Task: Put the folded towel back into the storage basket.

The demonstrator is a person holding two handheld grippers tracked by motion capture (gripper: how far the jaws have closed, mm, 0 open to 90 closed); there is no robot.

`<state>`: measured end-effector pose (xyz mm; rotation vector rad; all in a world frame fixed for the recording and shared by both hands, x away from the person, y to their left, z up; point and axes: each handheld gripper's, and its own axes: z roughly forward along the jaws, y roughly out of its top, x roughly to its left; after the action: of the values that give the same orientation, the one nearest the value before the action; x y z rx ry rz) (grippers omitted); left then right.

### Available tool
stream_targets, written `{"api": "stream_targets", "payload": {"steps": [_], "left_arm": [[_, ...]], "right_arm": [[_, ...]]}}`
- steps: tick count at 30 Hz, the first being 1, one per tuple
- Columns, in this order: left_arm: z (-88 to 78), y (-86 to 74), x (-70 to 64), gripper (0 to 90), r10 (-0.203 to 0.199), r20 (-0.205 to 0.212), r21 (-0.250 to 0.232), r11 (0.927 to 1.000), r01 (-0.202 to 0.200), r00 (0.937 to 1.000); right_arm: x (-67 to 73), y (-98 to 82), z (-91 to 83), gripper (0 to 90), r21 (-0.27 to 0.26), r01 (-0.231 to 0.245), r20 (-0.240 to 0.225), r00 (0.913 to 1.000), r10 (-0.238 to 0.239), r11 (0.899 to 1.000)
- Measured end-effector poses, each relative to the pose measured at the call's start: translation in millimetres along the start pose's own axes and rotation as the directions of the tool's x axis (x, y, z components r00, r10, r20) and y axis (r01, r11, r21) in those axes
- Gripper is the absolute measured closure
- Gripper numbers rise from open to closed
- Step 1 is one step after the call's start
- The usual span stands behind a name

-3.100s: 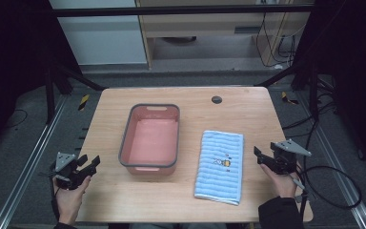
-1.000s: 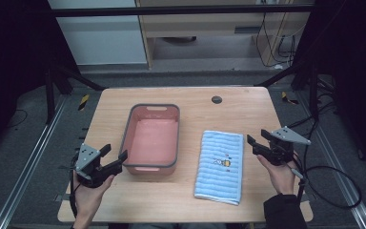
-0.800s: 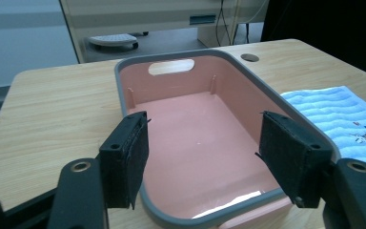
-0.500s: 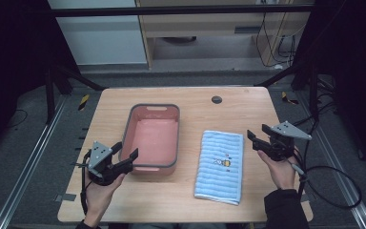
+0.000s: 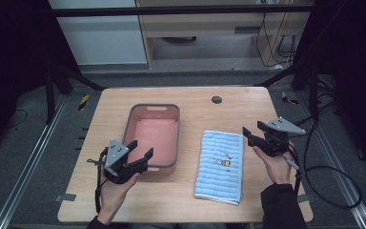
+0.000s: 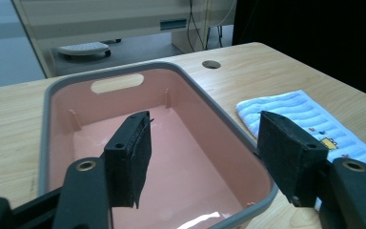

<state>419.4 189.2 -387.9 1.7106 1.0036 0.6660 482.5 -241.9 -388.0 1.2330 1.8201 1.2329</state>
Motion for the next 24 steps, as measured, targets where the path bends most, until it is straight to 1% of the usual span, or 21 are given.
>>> {"api": "stream_targets", "payload": {"steps": [4,5,11,12,13,16,17,18,24], "left_arm": [[4.1,0.8,-5.7,36.8,-0.003,0.012,-0.002,1.0,0.003,0.9999],[5.2,1.0,-7.5,36.8,0.004,0.016,0.002,1.0,-0.004,0.9999],[12.7,1.4,-19.6,37.2,0.016,0.038,0.008,0.9998,-0.017,0.9991],[15.4,1.2,-23.8,37.3,0.021,0.045,0.012,0.9997,-0.022,0.9987],[15.4,1.2,-23.8,37.3,0.021,0.045,0.012,0.9997,-0.022,0.9987],[19.3,0.5,-30.0,37.3,0.031,0.06,0.018,0.9993,-0.032,0.9977],[21.7,-0.1,-34.0,37.4,0.032,0.069,0.022,0.9992,-0.033,0.9971],[21.7,-0.1,-34.0,37.4,0.032,0.069,0.022,0.9992,-0.033,0.9971],[28.5,-0.2,-44.6,37.5,0.045,0.09,0.03,0.9984,-0.048,0.9949]], "right_arm": [[1.2,2.9,1.0,39.0,-0.005,-0.004,-0.005,1.0,0.004,1.0],[1.2,2.9,1.0,39.0,-0.005,-0.004,-0.005,1.0,0.004,1.0],[3.1,6.7,5.4,39.2,-0.005,0.0,-0.009,1.0,0.0,1.0],[3.3,6.8,7.7,39.1,-0.004,0.0,-0.008,1.0,0.0,1.0],[3.3,6.8,7.7,39.1,-0.004,0.0,-0.008,1.0,0.0,1.0],[3.6,6.2,11.2,39.1,0.006,0.002,-0.005,1.0,-0.002,1.0],[4.2,5.7,13.4,38.9,0.012,0.003,-0.008,1.0,-0.003,1.0],[4.1,5.4,14.5,38.8,0.014,0.007,-0.006,1.0,-0.007,1.0],[3.6,3.6,19.6,38.5,0.02,0.001,-0.006,1.0,-0.001,1.0]]}}
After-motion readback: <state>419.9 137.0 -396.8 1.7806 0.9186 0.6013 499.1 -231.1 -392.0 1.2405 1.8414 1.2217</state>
